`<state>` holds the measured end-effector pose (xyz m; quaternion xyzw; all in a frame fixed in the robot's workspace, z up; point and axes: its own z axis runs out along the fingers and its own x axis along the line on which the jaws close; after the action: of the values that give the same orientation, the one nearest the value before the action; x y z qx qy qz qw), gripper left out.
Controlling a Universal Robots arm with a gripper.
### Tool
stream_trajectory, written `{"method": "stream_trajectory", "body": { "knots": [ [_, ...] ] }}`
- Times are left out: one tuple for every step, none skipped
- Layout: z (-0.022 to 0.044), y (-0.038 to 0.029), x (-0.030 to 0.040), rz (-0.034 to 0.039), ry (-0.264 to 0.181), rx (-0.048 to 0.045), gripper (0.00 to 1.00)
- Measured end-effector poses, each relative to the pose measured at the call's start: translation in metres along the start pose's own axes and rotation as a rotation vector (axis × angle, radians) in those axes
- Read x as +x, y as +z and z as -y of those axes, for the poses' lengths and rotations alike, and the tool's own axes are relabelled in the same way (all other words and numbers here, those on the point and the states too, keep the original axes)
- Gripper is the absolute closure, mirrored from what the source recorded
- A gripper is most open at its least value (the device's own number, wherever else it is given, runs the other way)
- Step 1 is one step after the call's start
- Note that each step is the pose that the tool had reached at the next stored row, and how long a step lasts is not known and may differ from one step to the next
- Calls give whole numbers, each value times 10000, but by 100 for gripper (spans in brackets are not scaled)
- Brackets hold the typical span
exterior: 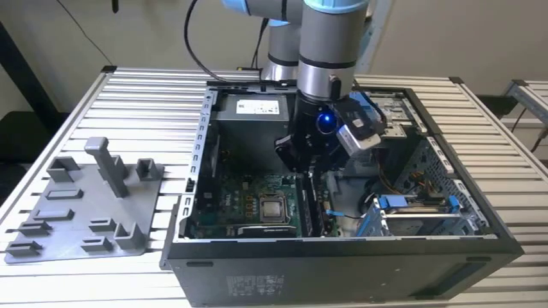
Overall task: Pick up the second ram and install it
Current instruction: 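Insert the second ram into the second slot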
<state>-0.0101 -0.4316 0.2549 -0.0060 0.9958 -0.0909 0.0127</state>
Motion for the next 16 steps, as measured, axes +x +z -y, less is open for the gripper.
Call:
{"method": "stream_trajectory", "body": {
  "knots": [
    [8, -42, -1, -2, 0, -1, 73],
    [11, -56, -1, -8, -3, -6, 73],
    [20, -53, -2, -5, -2, -64, 73],
    [27, -52, -1, -4, 4, -236, 73],
    [31, -52, -1, -5, 9, -414, 73],
    [34, -51, -1, -4, 13, -594, 73],
    [39, -51, -1, -3, 18, -788, 73],
    [43, -49, -1, 0, 23, -965, 73],
    [51, -48, -1, 1, 27, -1144, 73],
    [59, -47, -1, 2, 32, -1328, 73],
    [69, -45, 0, 4, 37, -1507, 73],
    [82, -42, -1, 6, 41, -1690, 73],
    [98, -40, 0, 7, 44, -1813, 73],
    [101, -39, 0, 8, 46, -1830, 73],
    [101, -39, 0, 8, 46, -1831, 75],
    [101, -39, 0, 7, 46, -1831, 81]
  ]
}}
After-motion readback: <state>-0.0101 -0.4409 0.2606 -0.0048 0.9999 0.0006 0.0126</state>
